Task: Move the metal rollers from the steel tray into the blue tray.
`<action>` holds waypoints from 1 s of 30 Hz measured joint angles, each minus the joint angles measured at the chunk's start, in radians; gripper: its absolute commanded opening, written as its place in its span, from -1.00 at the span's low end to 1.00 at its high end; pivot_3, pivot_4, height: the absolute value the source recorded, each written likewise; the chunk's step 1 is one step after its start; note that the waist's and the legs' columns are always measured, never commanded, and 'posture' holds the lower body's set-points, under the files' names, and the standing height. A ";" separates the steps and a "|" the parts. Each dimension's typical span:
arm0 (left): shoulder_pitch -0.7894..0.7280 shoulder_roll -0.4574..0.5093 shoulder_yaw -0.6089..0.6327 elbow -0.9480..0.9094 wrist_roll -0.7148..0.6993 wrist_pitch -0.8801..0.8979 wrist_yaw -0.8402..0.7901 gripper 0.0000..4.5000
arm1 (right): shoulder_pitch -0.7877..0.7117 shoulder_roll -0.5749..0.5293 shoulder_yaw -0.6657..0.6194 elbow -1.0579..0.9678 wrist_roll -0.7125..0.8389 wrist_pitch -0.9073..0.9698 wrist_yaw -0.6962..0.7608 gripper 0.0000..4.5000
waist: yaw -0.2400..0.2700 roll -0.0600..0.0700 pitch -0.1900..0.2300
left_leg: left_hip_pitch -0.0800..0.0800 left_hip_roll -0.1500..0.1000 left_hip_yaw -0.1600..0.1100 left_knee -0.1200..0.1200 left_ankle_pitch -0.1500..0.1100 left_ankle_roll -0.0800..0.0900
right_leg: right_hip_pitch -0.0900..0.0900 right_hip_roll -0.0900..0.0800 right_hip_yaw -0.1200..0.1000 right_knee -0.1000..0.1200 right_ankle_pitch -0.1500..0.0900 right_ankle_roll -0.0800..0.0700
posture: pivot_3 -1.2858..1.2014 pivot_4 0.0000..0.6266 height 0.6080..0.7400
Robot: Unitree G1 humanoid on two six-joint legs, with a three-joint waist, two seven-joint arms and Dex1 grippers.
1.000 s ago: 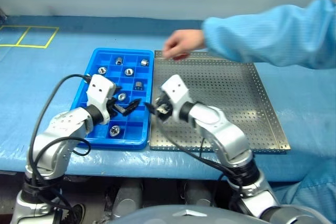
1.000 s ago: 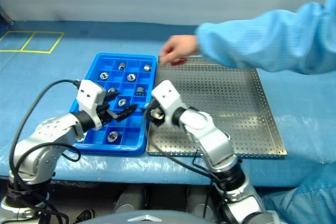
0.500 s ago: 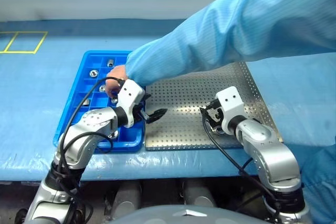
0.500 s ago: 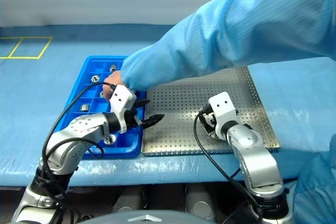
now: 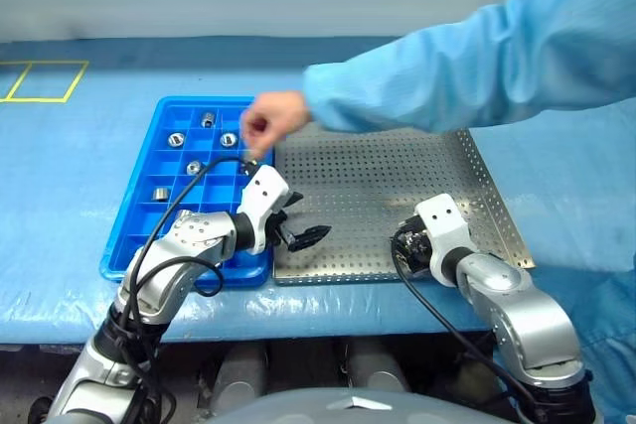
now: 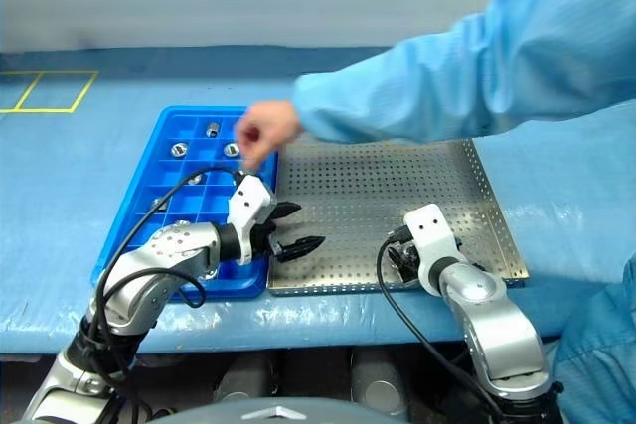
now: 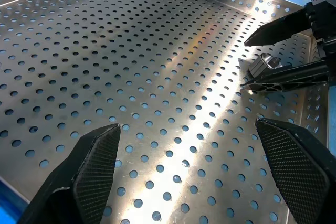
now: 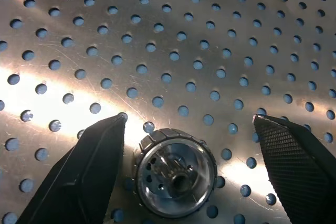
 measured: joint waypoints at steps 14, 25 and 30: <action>0.009 -0.001 0.011 0.000 0.028 -0.012 0.008 1.00 | -0.010 0.006 -0.015 0.014 0.005 0.002 -0.008 -0.23 | 0.004 0.000 0.000 | 0.000 0.000 0.000 0.003 0.000 0.000 | 0.001 0.000 0.000 0.000 0.000 0.000 | 0.01 -0.52 1.00; 0.042 0.018 0.077 -0.006 0.034 -0.019 0.017 1.00 | -0.144 0.019 0.048 -0.004 0.022 0.000 -0.009 -0.23 | -0.003 0.000 0.000 | 0.000 0.000 0.000 0.004 0.000 0.001 | 0.001 0.000 0.000 0.001 0.000 0.000 | 0.01 -0.52 1.00; 0.086 0.073 0.179 -0.022 0.038 -0.013 0.044 1.00 | -0.309 0.092 0.158 0.083 0.012 -0.141 -0.006 -0.23 | -0.005 0.000 0.000 | 0.000 0.001 0.000 0.004 0.000 0.001 | 0.000 0.001 0.000 0.001 0.001 0.001 | 0.04 -0.52 1.00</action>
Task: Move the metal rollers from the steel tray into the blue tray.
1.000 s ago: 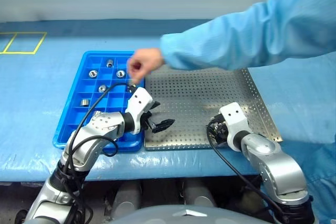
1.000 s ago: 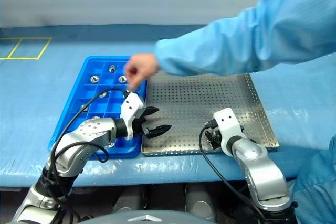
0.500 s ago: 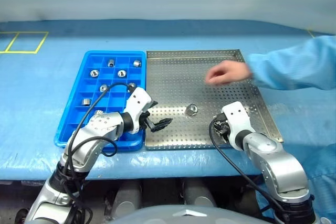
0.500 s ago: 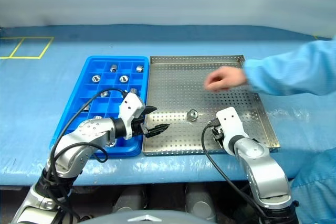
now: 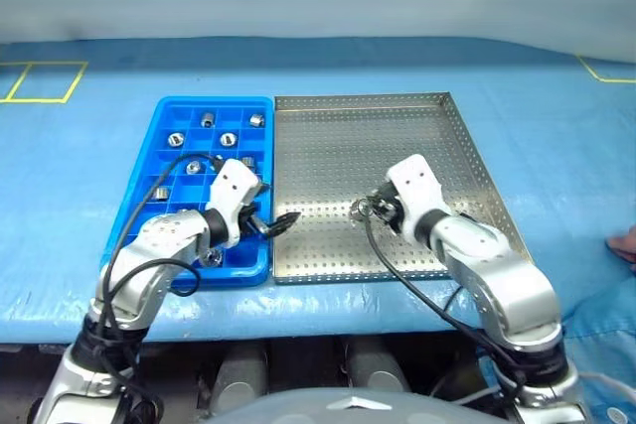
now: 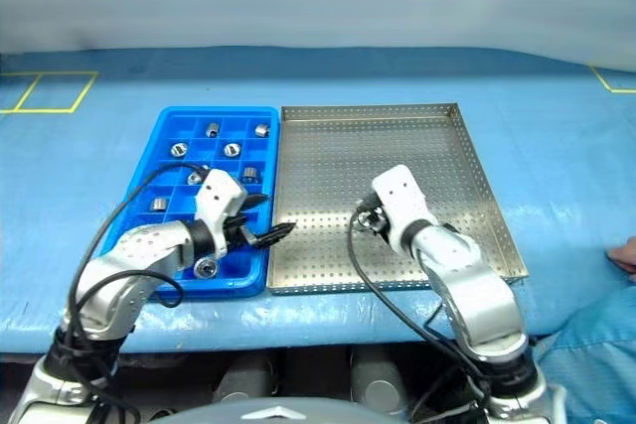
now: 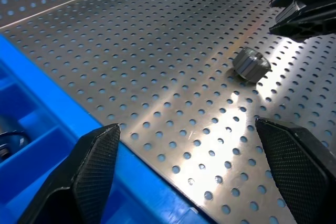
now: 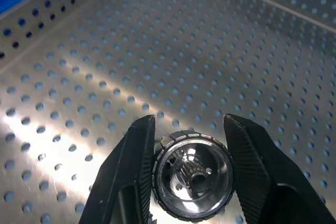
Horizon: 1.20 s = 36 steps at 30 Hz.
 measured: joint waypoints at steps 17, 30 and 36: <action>0.159 0.073 0.239 -0.141 0.001 0.056 0.094 1.00 | -0.193 0.224 0.351 0.369 -0.015 -0.279 0.136 -0.23 | 0.073 0.000 0.000 | 0.000 -0.001 -0.002 -0.007 0.000 -0.001 | -0.001 -0.002 -0.003 -0.002 0.002 -0.007 | 0.18 -0.52 1.00; 0.143 0.046 0.191 -0.148 -0.004 0.071 0.114 1.00 | -0.154 0.229 0.355 0.373 -0.016 -0.282 0.149 0.62 | 0.086 0.000 0.000 | 0.000 0.000 -0.002 -0.007 0.001 -0.002 | -0.001 -0.001 -0.003 -0.002 0.000 -0.004 | 0.16 -0.52 1.00; 0.096 0.022 0.153 -0.146 -0.007 0.068 0.108 1.00 | -0.143 0.219 0.321 0.330 -0.018 -0.295 0.137 0.62 | 0.085 0.000 0.000 | 0.000 0.000 -0.002 -0.007 0.001 -0.002 | -0.001 -0.001 -0.003 -0.002 0.000 -0.004 | 0.15 -0.52 1.00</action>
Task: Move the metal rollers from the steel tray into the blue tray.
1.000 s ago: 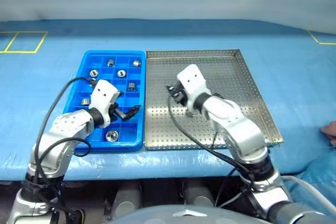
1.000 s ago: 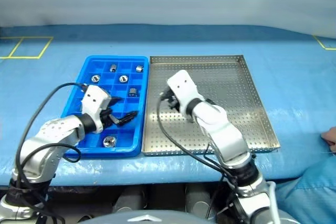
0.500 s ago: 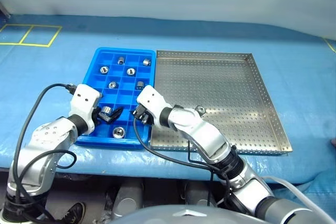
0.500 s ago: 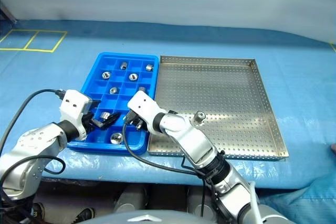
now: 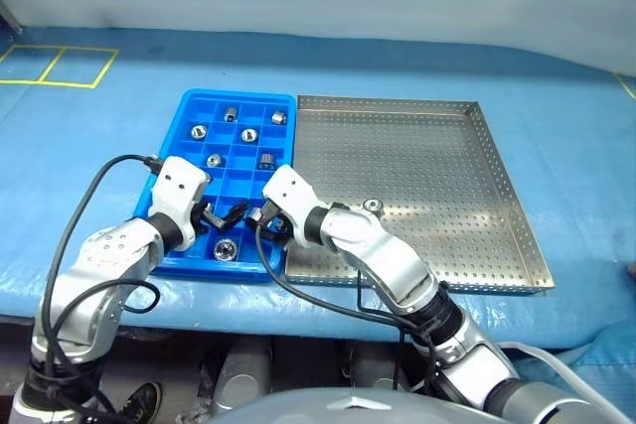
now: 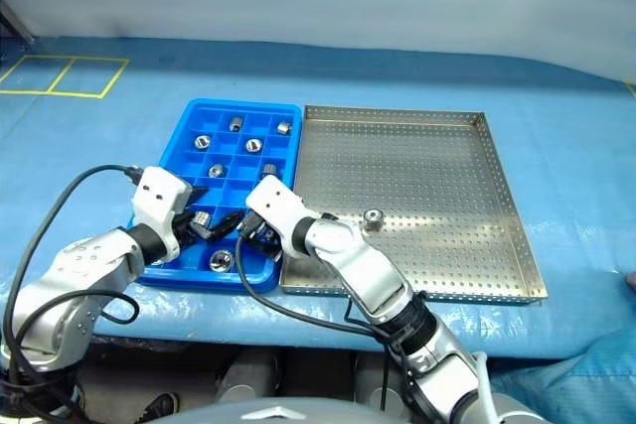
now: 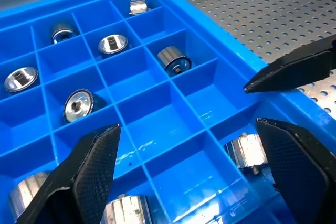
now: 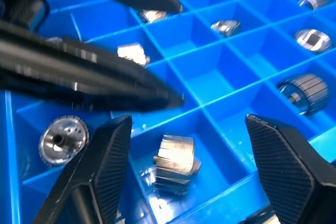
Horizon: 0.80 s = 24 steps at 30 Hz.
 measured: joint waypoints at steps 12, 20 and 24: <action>-0.137 -0.117 -0.239 0.084 -0.004 -0.034 -0.064 1.00 | 0.158 -0.253 -0.345 -0.326 -0.029 0.213 -0.069 0.62 | -0.026 0.000 0.000 | 0.000 0.000 0.000 0.000 0.000 0.000 | 0.000 0.000 0.000 0.000 0.000 0.000 | 0.04 -0.52 1.00; -0.164 -0.117 -0.308 0.139 0.010 -0.069 -0.114 1.00 | 0.265 -0.163 -0.297 -0.298 -0.002 0.255 -0.097 0.62 | -0.073 0.000 0.000 | 0.001 0.000 0.001 0.001 0.000 0.001 | 0.000 0.000 0.002 0.001 -0.001 0.002 | 0.02 -0.52 1.00; -0.170 -0.107 -0.308 0.142 0.012 -0.075 -0.127 1.00 | 0.264 -0.127 -0.296 -0.253 0.001 0.237 -0.123 0.62 | -0.074 0.000 0.000 | 0.000 -0.001 0.002 0.002 0.000 0.001 | 0.001 0.000 0.002 0.000 0.000 0.003 | 0.02 -0.52 1.00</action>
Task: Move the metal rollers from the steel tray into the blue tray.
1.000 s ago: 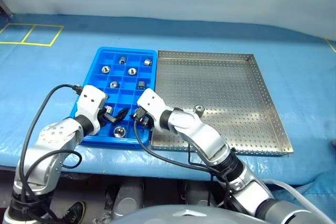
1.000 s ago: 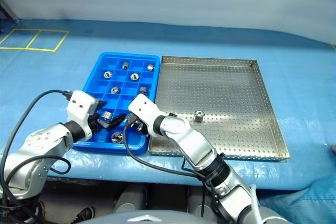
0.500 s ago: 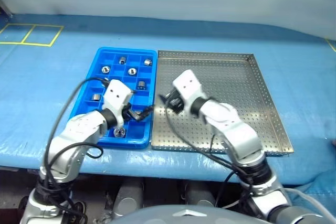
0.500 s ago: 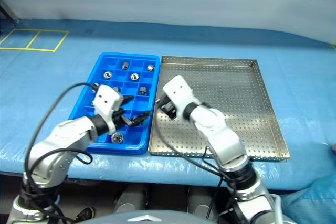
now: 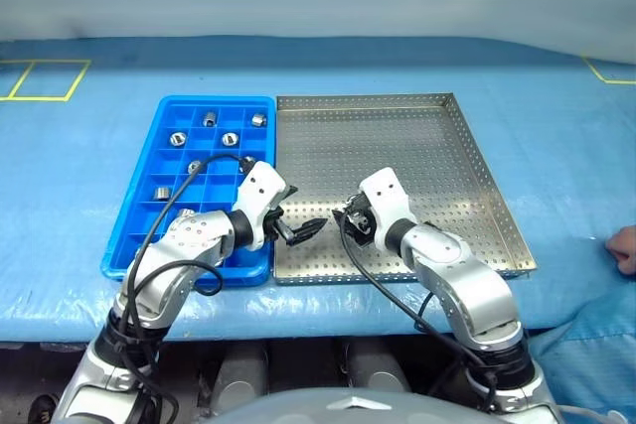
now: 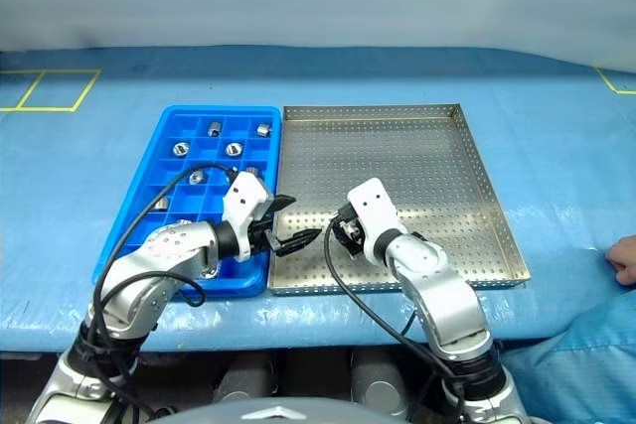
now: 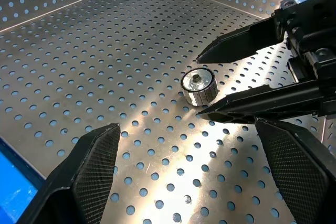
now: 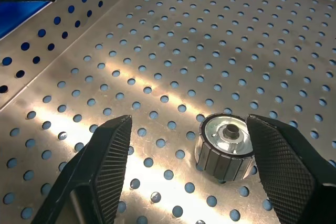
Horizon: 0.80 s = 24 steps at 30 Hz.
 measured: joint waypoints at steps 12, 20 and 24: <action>0.019 0.001 0.001 0.004 0.003 -0.001 0.006 1.00 | 0.008 -0.009 -0.021 0.140 -0.020 -0.069 -0.041 -0.10 | 0.001 0.000 0.000 | 0.000 0.000 0.000 -0.001 0.000 0.000 | 0.000 0.000 0.000 0.000 0.000 0.000 | 0.05 -0.52 1.00; 0.038 0.010 0.009 0.001 0.003 -0.001 0.015 1.00 | -0.011 -0.004 -0.031 0.150 -0.027 -0.094 -0.058 -0.53 | 0.002 0.000 0.000 | 0.000 0.000 0.000 -0.001 0.000 0.000 | 0.000 0.000 0.000 0.000 0.000 0.000 | 0.05 -0.52 1.00; 0.040 0.013 0.010 -0.001 0.002 -0.001 0.016 1.00 | -0.035 -0.002 -0.035 0.149 -0.034 -0.094 -0.067 -0.53 | 0.002 0.000 0.000 | 0.000 0.000 0.000 -0.001 0.000 0.000 | 0.000 0.000 0.000 0.000 0.000 0.000 | 0.06 -0.52 1.00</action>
